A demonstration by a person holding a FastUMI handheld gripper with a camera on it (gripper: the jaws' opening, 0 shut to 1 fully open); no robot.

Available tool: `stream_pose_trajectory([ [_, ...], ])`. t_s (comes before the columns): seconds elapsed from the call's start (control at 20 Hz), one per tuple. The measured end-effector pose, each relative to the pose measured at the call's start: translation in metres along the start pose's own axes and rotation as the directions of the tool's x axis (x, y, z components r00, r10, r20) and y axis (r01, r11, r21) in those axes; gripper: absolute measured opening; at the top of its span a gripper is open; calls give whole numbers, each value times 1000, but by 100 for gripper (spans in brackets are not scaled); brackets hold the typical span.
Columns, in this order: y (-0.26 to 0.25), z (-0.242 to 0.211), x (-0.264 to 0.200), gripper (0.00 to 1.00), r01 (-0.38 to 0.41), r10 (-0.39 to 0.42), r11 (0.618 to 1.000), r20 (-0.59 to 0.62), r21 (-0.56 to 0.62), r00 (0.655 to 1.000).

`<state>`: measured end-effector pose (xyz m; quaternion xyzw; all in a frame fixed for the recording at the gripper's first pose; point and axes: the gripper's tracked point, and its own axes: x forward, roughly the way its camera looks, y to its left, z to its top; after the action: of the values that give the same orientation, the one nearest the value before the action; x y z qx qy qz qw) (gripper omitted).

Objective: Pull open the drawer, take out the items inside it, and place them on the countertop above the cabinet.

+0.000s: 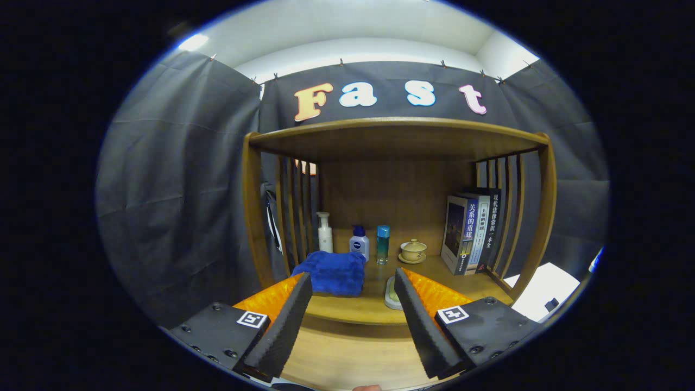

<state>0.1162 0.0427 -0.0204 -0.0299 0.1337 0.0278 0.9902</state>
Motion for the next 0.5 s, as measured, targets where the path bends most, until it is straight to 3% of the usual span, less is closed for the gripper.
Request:
stream_pose_trajectory([
  [0.5,14,15,-112,97,33,-31,999,161,-7,986],
])
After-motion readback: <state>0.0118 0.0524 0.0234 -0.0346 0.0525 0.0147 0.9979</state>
